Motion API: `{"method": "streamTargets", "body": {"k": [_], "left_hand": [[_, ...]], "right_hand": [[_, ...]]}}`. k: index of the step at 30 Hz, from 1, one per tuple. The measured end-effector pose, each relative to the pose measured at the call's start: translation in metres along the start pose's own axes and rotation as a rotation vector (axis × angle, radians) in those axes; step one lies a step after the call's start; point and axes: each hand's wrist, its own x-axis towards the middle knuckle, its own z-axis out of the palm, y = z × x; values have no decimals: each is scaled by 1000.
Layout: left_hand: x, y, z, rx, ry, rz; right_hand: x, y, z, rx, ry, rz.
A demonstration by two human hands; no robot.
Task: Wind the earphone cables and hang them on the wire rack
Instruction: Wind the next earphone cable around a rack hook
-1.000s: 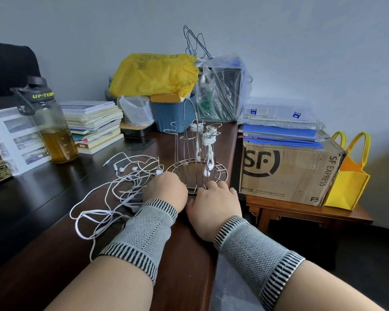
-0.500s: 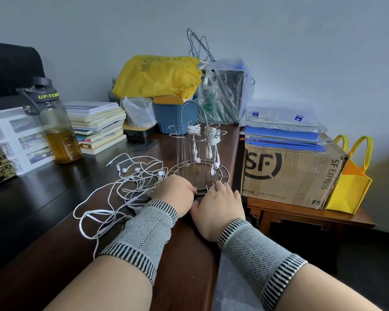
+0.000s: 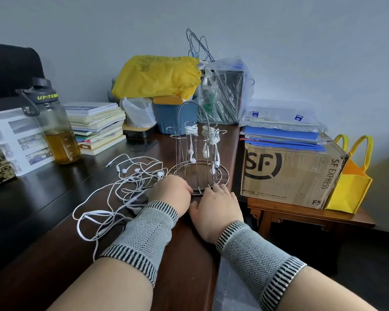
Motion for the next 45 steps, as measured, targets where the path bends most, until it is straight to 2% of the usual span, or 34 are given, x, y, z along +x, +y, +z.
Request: {"method": "streamTargets", "body": {"k": [4,8,10,14,16,18,24,28,33,41,45], "left_hand": [[-3,1,0,-7,-14,71],[-8,6,0,-11,75,112],[-10,10,-5,-52,152,120],[-5,5,-32,-128,252,72],[0,-8,-50,-99,269,42],[3,-29,-64,-66,282,14],[-3,-92,-68,-9,211,70],[-5,-112,-65,-43,187,92],[-6,-116,-68,-44,28,150],[-7,-116,-71,-55,-62,196],[-9,-114,-72,96,-118,196]], "right_hand": [[-1,2,0,14,-26,38],[-2,5,0,42,17,45],[-3,5,0,29,101,-40],[-3,-4,-5,5,259,-334],[-1,-14,-6,134,266,-406],[0,-28,-9,303,229,-363],[10,-53,-5,510,197,-128],[13,-59,1,470,168,-200],[14,-57,4,464,190,-224],[13,-62,9,354,146,-412],[15,-59,11,368,170,-358]]}}
